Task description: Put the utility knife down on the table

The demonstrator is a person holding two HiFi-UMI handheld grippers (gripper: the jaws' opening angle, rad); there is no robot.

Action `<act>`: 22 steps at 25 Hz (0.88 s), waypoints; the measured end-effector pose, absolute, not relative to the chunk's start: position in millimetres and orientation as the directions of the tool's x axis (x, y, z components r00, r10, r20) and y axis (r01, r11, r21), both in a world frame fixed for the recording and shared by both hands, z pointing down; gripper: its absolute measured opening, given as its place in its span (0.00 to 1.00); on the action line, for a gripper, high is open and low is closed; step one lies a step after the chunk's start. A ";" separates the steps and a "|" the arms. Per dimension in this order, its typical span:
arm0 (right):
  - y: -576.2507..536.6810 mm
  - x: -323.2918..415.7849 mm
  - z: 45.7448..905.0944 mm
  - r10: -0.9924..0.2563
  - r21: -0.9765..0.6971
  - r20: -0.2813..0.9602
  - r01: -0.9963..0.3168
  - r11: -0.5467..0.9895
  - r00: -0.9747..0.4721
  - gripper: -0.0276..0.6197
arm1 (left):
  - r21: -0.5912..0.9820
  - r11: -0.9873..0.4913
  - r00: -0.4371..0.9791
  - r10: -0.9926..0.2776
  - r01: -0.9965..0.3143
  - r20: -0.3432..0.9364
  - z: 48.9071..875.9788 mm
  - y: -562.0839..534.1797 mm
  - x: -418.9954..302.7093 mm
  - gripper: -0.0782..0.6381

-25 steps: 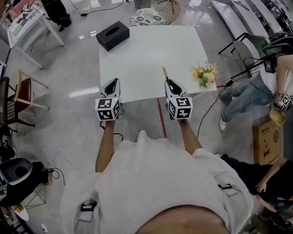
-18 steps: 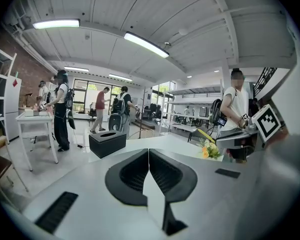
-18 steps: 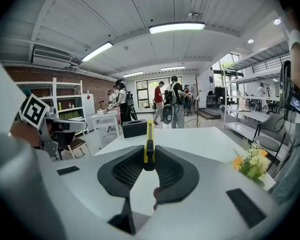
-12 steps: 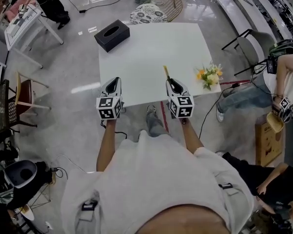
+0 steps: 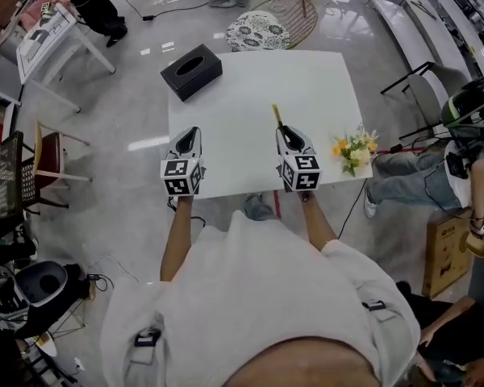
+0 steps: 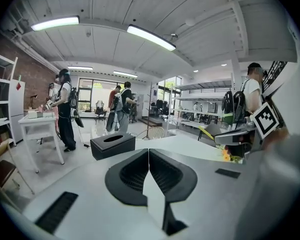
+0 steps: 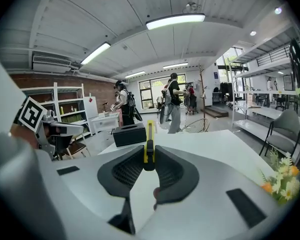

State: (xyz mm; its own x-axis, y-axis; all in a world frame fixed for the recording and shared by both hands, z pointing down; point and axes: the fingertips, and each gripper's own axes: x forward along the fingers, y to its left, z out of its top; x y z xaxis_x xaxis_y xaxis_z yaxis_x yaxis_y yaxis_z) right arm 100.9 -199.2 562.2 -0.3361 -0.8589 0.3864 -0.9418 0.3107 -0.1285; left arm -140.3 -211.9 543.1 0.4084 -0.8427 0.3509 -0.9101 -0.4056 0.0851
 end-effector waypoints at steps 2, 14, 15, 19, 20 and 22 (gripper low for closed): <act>-214.2 103.1 559.8 -0.854 -0.132 0.384 -0.936 0.327 -0.352 0.17 | 0.078 -0.390 0.391 -0.849 -0.917 0.355 540.4 -222.5 -138.6 0.14; -293.3 105.9 560.2 -0.809 -0.175 0.389 -0.897 0.405 -0.441 0.17 | 0.050 -0.301 0.296 -0.874 -0.952 0.386 535.8 -281.2 -137.3 0.14; -297.3 106.0 561.6 -0.804 -0.178 0.392 -0.894 0.411 -0.447 0.17 | 0.049 -0.295 0.290 -0.875 -0.954 0.389 536.1 -284.3 -136.7 0.14; -312.9 106.2 570.7 -0.786 -0.191 0.405 -0.884 0.427 -0.467 0.17 | 0.045 -0.285 0.278 -0.873 -0.958 0.401 541.1 -294.4 -132.8 0.14; -316.3 105.4 573.3 -0.782 -0.195 0.409 -0.882 0.429 -0.471 0.17 | 0.046 -0.283 0.276 -0.871 -0.958 0.407 543.5 -296.3 -132.6 0.14; -320.5 103.7 578.9 -0.773 -0.204 0.418 -0.879 0.431 -0.477 0.17 | 0.047 -0.280 0.274 -0.866 -0.959 0.419 548.9 -299.0 -132.3 0.14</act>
State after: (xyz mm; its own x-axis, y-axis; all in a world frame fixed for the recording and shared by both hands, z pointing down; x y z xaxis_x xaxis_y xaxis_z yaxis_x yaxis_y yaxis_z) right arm 103.7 -320.5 578.9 -0.4766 -0.7732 0.4184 -0.8788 0.4313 -0.2039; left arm -132.3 -299.0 548.9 0.2736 -0.8659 0.4187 -0.9588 -0.2803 0.0468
